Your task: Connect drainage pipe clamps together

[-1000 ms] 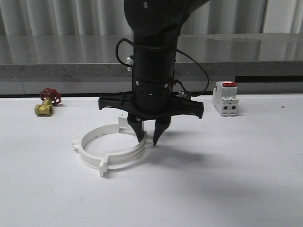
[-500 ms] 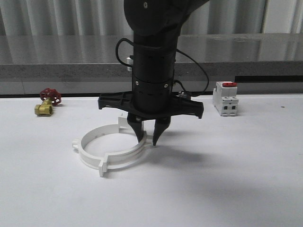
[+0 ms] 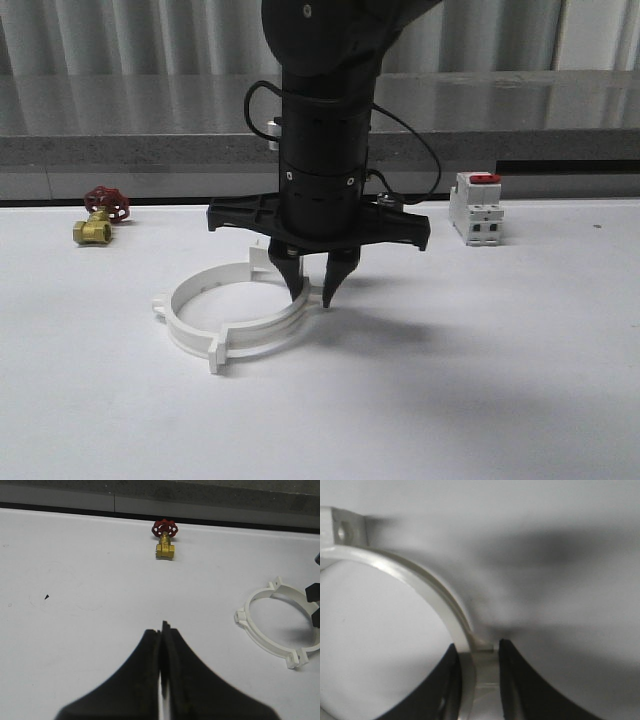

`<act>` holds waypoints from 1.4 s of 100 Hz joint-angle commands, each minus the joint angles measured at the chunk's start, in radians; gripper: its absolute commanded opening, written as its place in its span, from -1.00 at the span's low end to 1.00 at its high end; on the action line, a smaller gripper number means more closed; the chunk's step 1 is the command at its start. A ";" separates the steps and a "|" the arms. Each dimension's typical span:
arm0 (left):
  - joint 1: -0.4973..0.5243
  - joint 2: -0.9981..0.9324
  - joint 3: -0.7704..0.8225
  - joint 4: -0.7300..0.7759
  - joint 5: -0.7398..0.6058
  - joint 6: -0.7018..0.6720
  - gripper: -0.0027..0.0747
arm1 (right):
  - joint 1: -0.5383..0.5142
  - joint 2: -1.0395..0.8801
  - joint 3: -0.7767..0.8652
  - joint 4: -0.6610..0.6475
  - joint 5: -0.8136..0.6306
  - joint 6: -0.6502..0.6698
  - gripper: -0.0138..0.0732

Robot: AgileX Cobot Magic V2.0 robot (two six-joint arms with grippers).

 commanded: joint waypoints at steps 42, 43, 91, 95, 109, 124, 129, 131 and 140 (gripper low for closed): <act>0.002 0.004 -0.027 -0.002 -0.075 0.002 -0.98 | 0.000 -0.056 -0.034 -0.011 -0.049 0.001 0.27; 0.002 0.004 -0.027 -0.002 -0.075 0.002 -0.98 | 0.000 -0.056 -0.034 -0.011 -0.049 0.001 0.27; 0.002 0.004 -0.027 -0.002 -0.075 0.002 -0.98 | -0.012 -0.116 -0.039 -0.021 -0.075 -0.046 0.27; 0.002 0.004 -0.027 -0.002 -0.075 0.002 -0.99 | -0.018 -0.134 -0.039 -0.024 -0.075 -0.073 0.27; 0.002 0.004 -0.027 -0.002 -0.075 0.002 -0.98 | -0.050 -0.215 -0.039 -0.024 -0.062 -0.187 0.27; 0.002 0.004 -0.027 -0.002 -0.075 0.002 -0.98 | -0.100 -0.330 -0.022 -0.024 -0.012 -0.339 0.27; 0.002 0.004 -0.027 -0.002 -0.075 0.002 -0.98 | -0.123 -0.382 0.000 -0.024 -0.007 -0.375 0.27; 0.002 0.004 -0.027 -0.002 -0.075 0.002 -0.98 | -0.134 -0.395 0.012 -0.024 -0.007 -0.385 0.27; 0.002 0.004 -0.027 -0.002 -0.075 0.002 -0.99 | -0.189 -0.489 0.082 -0.024 -0.007 -0.432 0.27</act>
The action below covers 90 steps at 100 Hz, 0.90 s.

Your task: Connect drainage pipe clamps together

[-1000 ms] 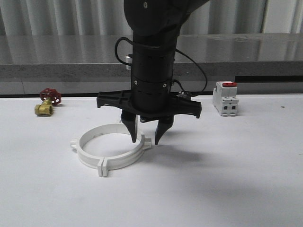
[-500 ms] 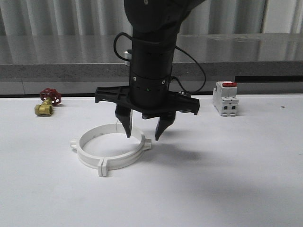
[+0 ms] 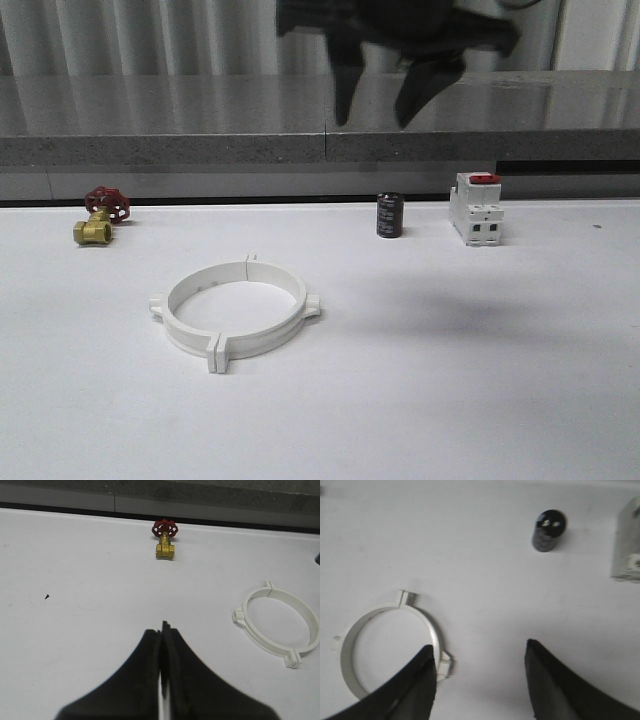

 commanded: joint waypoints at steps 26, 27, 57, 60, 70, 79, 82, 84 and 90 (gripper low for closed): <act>0.002 0.004 -0.027 -0.002 -0.075 0.002 -0.98 | -0.242 -0.447 0.319 -0.023 0.001 -0.186 0.27; 0.002 0.004 -0.027 -0.002 -0.075 0.002 -0.98 | -0.247 -0.465 0.334 -0.023 0.003 -0.186 0.27; 0.002 0.004 -0.027 -0.002 -0.075 0.002 -0.98 | -0.342 -0.805 0.614 -0.017 0.016 -0.186 0.07; 0.002 0.004 -0.027 -0.002 -0.075 0.002 -0.98 | -0.342 -0.834 0.629 -0.010 0.015 -0.186 -0.02; 0.002 0.004 -0.027 -0.002 -0.075 0.002 -0.98 | -0.342 -0.924 0.683 0.005 0.014 -0.185 -0.43; 0.002 0.004 -0.027 -0.002 -0.075 0.002 -0.98 | -0.342 -0.972 0.710 0.005 0.014 -0.185 -0.74; 0.002 0.004 -0.027 -0.002 -0.075 0.002 -0.98 | -0.342 -0.982 0.716 0.005 0.011 -0.185 -0.81; 0.002 0.004 -0.027 -0.002 -0.075 0.002 -0.99 | -0.342 -0.989 0.718 0.005 0.011 -0.185 -0.85; 0.002 0.004 -0.027 -0.002 -0.075 0.002 -0.98 | -0.342 -0.999 0.723 0.005 0.010 -0.185 -0.83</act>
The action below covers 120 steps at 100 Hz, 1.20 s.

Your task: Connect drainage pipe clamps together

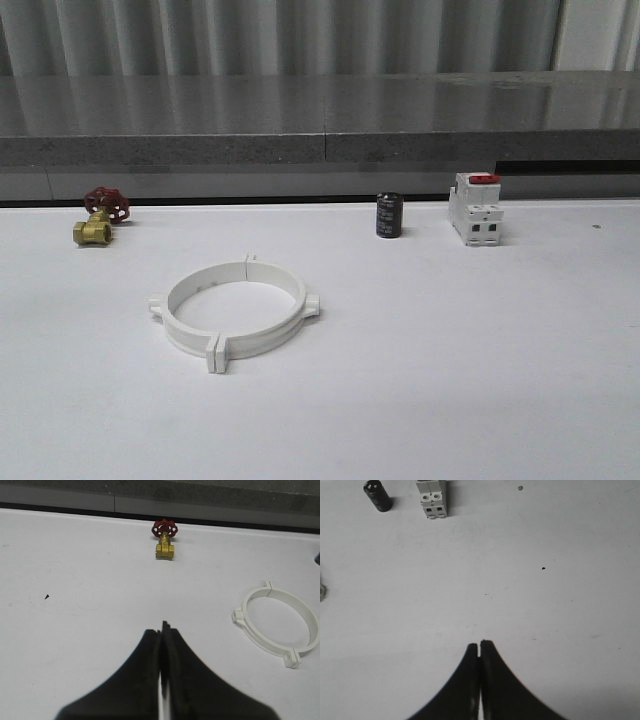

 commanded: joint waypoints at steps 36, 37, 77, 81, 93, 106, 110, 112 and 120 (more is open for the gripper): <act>0.002 0.004 -0.027 -0.002 -0.075 0.002 -0.98 | -0.005 -0.026 -0.014 -0.012 -0.047 -0.009 -0.84; 0.002 0.004 -0.027 -0.002 -0.075 0.002 -0.99 | -0.005 -0.026 -0.014 -0.012 -0.047 -0.009 -0.84; 0.002 0.004 -0.027 -0.002 -0.075 0.002 -0.98 | -0.005 -0.026 -0.011 -0.024 -0.056 -0.009 -0.84; 0.002 0.004 -0.027 -0.002 -0.075 0.002 -0.98 | -0.005 -0.028 -0.010 -0.036 -0.072 -0.010 -0.84; 0.002 0.004 -0.027 -0.002 -0.075 0.002 -0.98 | -0.007 -0.065 0.026 -0.070 -0.220 -0.028 -0.84; 0.002 0.004 -0.027 -0.002 -0.075 0.002 -0.99 | -0.008 -0.165 0.118 -0.061 -0.421 -0.134 -0.84; 0.002 0.004 -0.027 -0.002 -0.075 0.002 -0.98 | -0.008 -0.205 0.157 -0.047 -0.474 -0.171 -0.84; 0.002 0.004 -0.027 -0.002 -0.075 0.002 -0.98 | -0.008 -0.218 0.177 -0.037 -0.497 -0.196 -0.84; 0.002 0.004 -0.027 -0.002 -0.075 0.002 -0.98 | -0.018 -0.304 0.247 0.015 -0.573 -0.303 -0.84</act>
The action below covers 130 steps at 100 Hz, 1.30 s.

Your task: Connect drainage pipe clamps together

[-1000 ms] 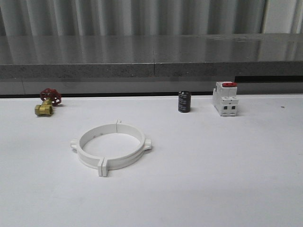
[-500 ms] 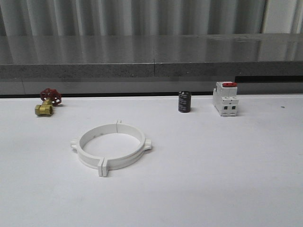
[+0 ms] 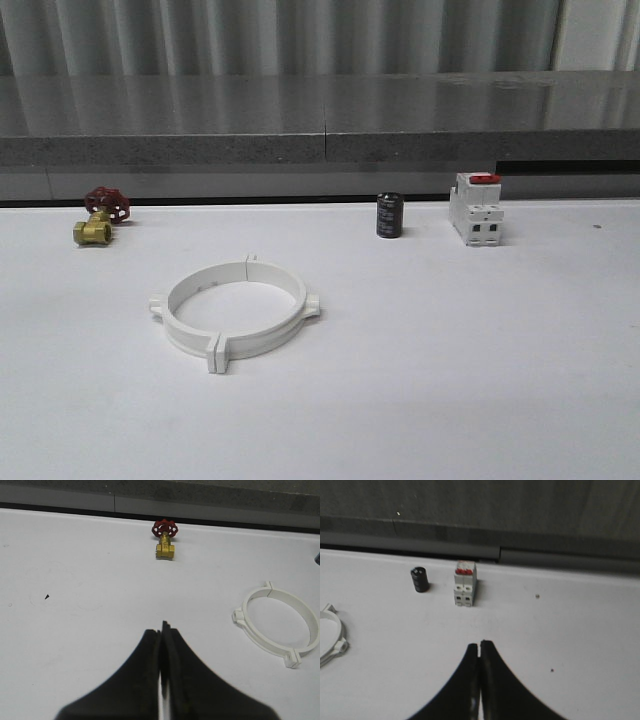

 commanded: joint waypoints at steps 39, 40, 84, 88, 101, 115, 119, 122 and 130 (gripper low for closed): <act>0.002 0.004 -0.027 -0.002 -0.075 0.002 -0.98 | -0.221 -0.399 0.397 0.206 -0.494 -0.276 -0.84; 0.002 0.004 -0.027 -0.002 -0.075 0.002 -0.98 | -0.221 -0.404 0.404 0.206 -0.506 -0.273 -0.84; 0.002 0.004 -0.027 -0.002 -0.074 0.002 -0.99 | -0.226 -0.573 0.579 0.206 -0.517 -0.204 -0.84; 0.002 0.004 -0.027 -0.002 -0.072 0.002 -0.99 | -0.226 -0.573 0.579 0.206 -0.517 -0.204 -0.84; 0.002 0.004 -0.027 -0.002 -0.072 0.002 -0.98 | -0.226 -0.573 0.579 0.206 -0.513 -0.204 -0.84; 0.002 0.004 -0.027 -0.002 -0.072 0.002 -0.99 | -0.226 -0.573 0.579 0.206 -0.513 -0.204 -0.84; 0.002 0.004 -0.027 -0.002 -0.072 0.002 -0.98 | -0.226 -0.573 0.579 0.206 -0.513 -0.204 -0.84; 0.002 0.004 -0.027 -0.002 -0.072 0.002 -0.98 | -0.226 -0.573 0.579 0.206 -0.513 -0.204 -0.84; 0.002 0.004 -0.027 -0.002 -0.072 0.002 -0.99 | -0.226 -0.573 0.579 0.206 -0.513 -0.204 -0.84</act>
